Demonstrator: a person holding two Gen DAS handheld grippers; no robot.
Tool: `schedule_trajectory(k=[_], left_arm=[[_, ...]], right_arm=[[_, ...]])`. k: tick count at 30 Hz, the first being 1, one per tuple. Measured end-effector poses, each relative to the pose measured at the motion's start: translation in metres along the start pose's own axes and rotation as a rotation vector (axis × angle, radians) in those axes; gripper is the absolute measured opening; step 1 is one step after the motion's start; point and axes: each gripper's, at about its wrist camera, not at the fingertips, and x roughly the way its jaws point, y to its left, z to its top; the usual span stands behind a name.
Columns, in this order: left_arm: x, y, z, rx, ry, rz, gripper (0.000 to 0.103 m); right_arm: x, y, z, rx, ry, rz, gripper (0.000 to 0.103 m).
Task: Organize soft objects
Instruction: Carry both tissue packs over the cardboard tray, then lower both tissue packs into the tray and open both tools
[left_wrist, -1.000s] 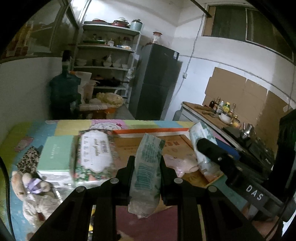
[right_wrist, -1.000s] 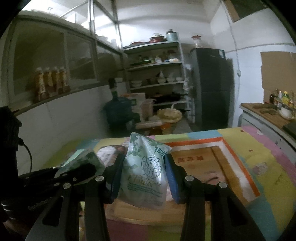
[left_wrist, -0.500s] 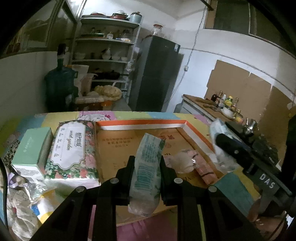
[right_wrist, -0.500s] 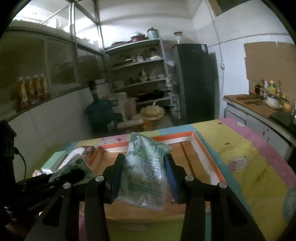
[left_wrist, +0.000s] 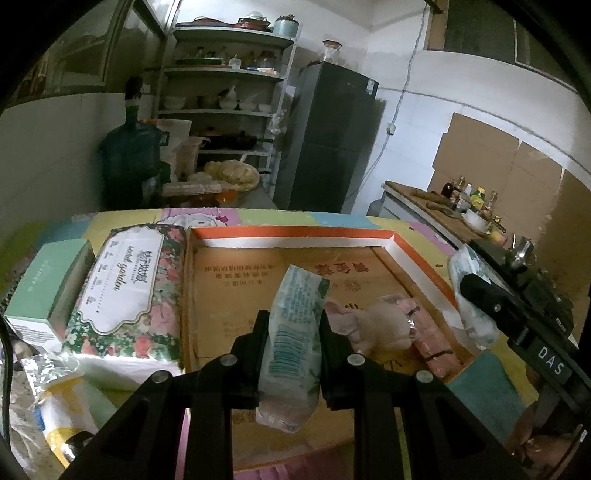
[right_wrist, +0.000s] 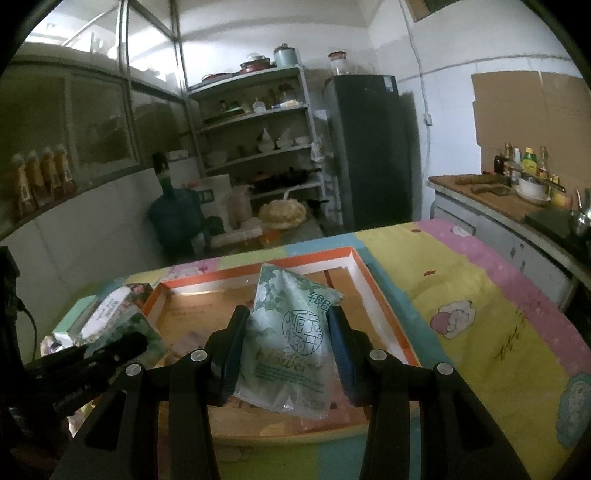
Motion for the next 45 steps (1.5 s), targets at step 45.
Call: schedule_trajectory(k=[45], left_arm=[[0.014,0.008,0.006,-0.058,-0.019,0.043,0.059]], right_arm=[[0.049,-0.022,-0.001,0.055,0.107,-0.002,0.064]])
